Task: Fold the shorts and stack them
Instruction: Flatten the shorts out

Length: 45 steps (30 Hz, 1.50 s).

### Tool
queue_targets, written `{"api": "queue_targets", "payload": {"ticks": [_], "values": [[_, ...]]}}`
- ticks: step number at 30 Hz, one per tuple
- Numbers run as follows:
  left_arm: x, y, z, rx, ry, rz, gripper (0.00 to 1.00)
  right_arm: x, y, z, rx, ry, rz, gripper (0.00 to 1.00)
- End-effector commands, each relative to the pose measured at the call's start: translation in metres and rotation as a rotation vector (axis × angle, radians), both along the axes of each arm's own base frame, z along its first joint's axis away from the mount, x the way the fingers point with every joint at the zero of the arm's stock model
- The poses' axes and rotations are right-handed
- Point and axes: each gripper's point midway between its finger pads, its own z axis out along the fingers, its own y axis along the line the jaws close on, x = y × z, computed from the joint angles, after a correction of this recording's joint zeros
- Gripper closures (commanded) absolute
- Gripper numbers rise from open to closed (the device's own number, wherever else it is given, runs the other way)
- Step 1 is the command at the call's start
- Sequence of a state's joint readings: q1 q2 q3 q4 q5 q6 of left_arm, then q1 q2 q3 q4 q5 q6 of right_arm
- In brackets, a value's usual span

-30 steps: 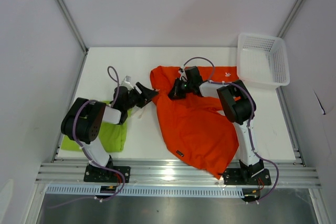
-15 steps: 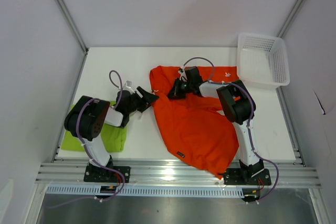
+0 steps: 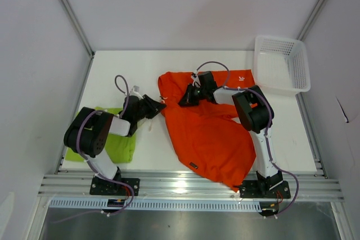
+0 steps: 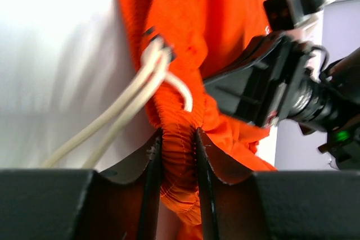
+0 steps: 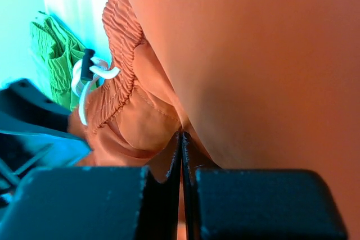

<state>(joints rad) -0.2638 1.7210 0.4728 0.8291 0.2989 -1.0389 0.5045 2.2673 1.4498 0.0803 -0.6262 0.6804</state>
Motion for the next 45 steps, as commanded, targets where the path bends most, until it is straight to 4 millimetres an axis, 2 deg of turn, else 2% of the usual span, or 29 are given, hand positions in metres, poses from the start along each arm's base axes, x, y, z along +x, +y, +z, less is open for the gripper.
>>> {"api": "queue_targets", "payload": {"ticks": [1, 2, 3, 4, 5, 6, 7, 8, 10, 11, 12, 13, 14, 15, 18, 21, 23, 28, 29, 30, 32, 33, 35, 36, 38, 40, 45], "values": [[0.022, -0.002, 0.039, 0.088, -0.091, -0.017, 0.70, -0.002, -0.007, -0.024, -0.054, 0.033, -0.008, 0.98], [0.015, 0.002, 0.024, 0.133, -0.010, -0.020, 0.71, -0.004, -0.006, -0.026, -0.058, 0.035, -0.005, 0.98], [0.019, 0.002, 0.030, 0.172, -0.018, -0.034, 0.71, -0.002, -0.008, -0.027, -0.067, 0.036, -0.010, 0.98], [0.025, -0.002, 0.043, 0.193, -0.039, -0.039, 0.71, -0.003, -0.008, -0.028, -0.076, 0.032, -0.006, 0.98], [0.017, 0.005, 0.030, 0.256, 0.040, -0.028, 0.71, -0.003, -0.010, -0.029, -0.085, 0.037, -0.008, 0.98], [0.025, 0.004, 0.041, 0.309, 0.020, -0.038, 0.71, -0.002, -0.011, -0.030, -0.089, 0.032, -0.009, 0.98], [0.019, 0.001, 0.036, 0.360, 0.047, -0.058, 0.71, 0.000, -0.011, -0.029, -0.093, 0.019, -0.008, 0.98], [0.029, 0.003, 0.047, 0.411, 0.039, -0.034, 0.71, -0.005, -0.014, -0.034, -0.112, 0.046, -0.007, 0.98], [0.019, 0.001, 0.044, 0.525, 0.105, -0.085, 0.70, -0.005, -0.015, -0.036, -0.125, 0.050, -0.006, 0.98], [0.015, 0.002, 0.035, 0.573, 0.143, -0.096, 0.70, -0.005, -0.016, -0.037, -0.129, 0.050, -0.004, 0.98], [0.028, 0.002, 0.052, 0.620, 0.111, -0.076, 0.70, -0.005, -0.017, -0.037, -0.130, 0.054, -0.006, 0.98], [0.016, 0.003, 0.043, 0.671, 0.165, -0.107, 0.69, -0.005, -0.017, -0.037, -0.133, 0.052, -0.008, 0.98], [0.013, 0.005, 0.035, 0.707, 0.198, -0.118, 0.69, -0.006, -0.017, -0.038, -0.133, 0.054, -0.006, 0.98], [0.017, 0.005, 0.040, 0.736, 0.193, -0.116, 0.69, -0.006, -0.017, -0.039, -0.134, 0.057, -0.006, 0.98], [0.013, 0.005, 0.042, 0.776, 0.220, -0.146, 0.69, -0.006, -0.017, -0.041, -0.138, 0.058, -0.004, 0.98], [0.013, 0.001, 0.052, 0.765, 0.210, -0.170, 0.68, -0.006, -0.017, -0.044, -0.145, 0.061, -0.001, 0.98], [0.010, -0.010, 0.059, 0.723, 0.190, -0.219, 0.67, -0.005, -0.017, -0.046, -0.146, 0.063, 0.000, 0.99], [0.003, -0.029, 0.053, 0.623, 0.186, -0.307, 0.66, -0.006, -0.016, -0.047, -0.141, 0.069, -0.002, 0.99], [-0.005, -0.037, 0.049, 0.572, 0.187, -0.354, 0.66, -0.006, -0.016, -0.046, -0.139, 0.070, -0.002, 0.99], [-0.001, -0.041, 0.048, 0.510, 0.164, -0.353, 0.67, -0.006, -0.016, -0.047, -0.138, 0.070, -0.001, 0.99], [-0.006, -0.054, 0.056, 0.392, 0.138, -0.391, 0.67, -0.006, -0.015, -0.046, -0.135, 0.069, -0.001, 0.99], [-0.009, -0.052, 0.048, 0.382, 0.138, -0.388, 0.67, -0.007, -0.015, -0.046, -0.134, 0.070, 0.000, 0.99], [-0.007, -0.050, 0.060, 0.371, 0.104, -0.359, 0.68, -0.007, -0.015, -0.046, -0.128, 0.072, 0.000, 0.99], [-0.010, -0.047, 0.057, 0.361, 0.089, -0.346, 0.67, -0.007, -0.015, -0.048, -0.128, 0.074, 0.001, 0.99], [-0.017, -0.048, 0.071, 0.304, 0.041, -0.336, 0.68, -0.007, -0.014, -0.049, -0.122, 0.079, 0.000, 1.00], [-0.014, -0.049, 0.082, 0.264, -0.033, -0.322, 0.69, -0.004, -0.014, -0.050, -0.110, 0.077, -0.001, 1.00], [-0.027, -0.058, 0.098, 0.166, -0.108, -0.359, 0.75, -0.003, -0.013, -0.054, -0.086, 0.090, 0.013, 1.00]]}}
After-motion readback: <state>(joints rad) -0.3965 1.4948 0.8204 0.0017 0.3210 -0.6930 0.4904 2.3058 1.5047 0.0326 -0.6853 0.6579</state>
